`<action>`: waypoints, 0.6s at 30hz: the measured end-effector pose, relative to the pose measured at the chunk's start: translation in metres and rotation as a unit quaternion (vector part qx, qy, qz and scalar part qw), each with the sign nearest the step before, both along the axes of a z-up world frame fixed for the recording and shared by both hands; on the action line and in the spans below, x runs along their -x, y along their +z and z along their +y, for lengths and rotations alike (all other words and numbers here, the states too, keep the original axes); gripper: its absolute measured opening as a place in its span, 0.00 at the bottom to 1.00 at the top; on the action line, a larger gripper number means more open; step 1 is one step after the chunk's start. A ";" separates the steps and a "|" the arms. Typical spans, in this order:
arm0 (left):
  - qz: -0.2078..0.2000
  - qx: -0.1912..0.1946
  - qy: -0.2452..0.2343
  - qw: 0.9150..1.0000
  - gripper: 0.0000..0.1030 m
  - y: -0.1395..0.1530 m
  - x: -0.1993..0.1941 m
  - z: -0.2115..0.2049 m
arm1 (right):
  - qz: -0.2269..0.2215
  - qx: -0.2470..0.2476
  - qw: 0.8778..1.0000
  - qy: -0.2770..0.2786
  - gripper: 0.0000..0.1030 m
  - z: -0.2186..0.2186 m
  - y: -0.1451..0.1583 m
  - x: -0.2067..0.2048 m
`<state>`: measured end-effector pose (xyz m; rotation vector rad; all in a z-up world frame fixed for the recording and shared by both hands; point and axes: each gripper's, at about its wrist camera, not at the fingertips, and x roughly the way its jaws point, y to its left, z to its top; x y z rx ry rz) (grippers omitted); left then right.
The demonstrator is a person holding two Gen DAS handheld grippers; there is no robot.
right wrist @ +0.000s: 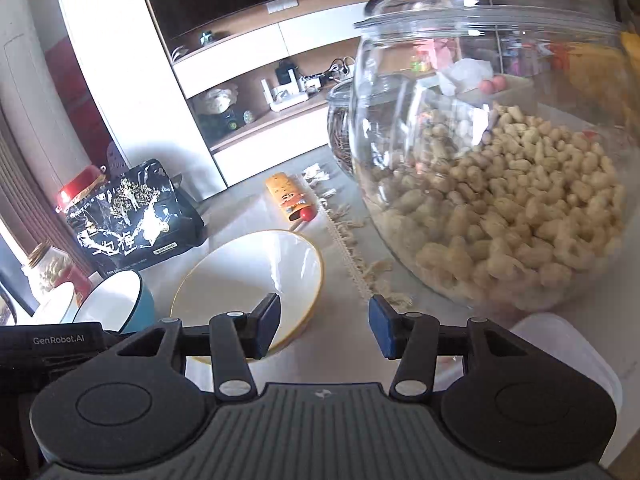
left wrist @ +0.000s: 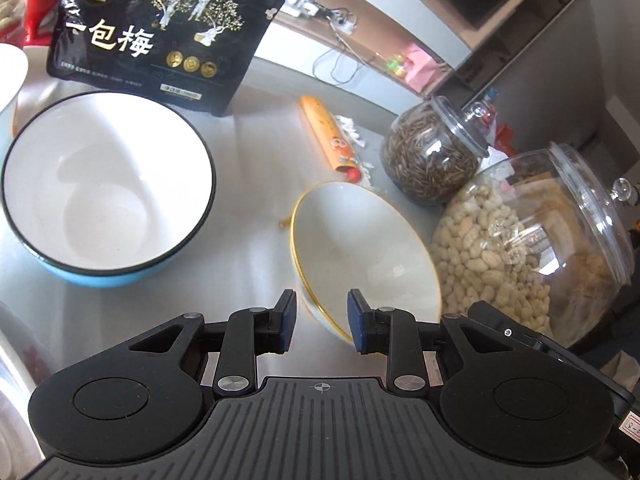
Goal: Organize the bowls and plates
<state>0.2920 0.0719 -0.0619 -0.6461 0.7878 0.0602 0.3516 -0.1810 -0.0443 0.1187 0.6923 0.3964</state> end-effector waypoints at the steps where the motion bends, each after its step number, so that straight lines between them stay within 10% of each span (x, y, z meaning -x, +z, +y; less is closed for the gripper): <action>1: 0.005 -0.009 0.003 1.000 0.30 -0.002 -0.007 0.000 | -0.001 0.019 1.000 -0.001 0.48 0.011 -0.001 -0.011; 12: 0.035 0.002 -0.015 0.999 0.28 -0.038 -0.048 -0.004 | 0.121 -0.008 0.992 0.038 0.34 0.045 -0.053 -0.069; 18: 0.050 -0.034 -0.017 0.998 0.28 -0.030 -0.030 -0.012 | 0.096 0.013 0.993 0.064 0.34 0.050 -0.050 -0.041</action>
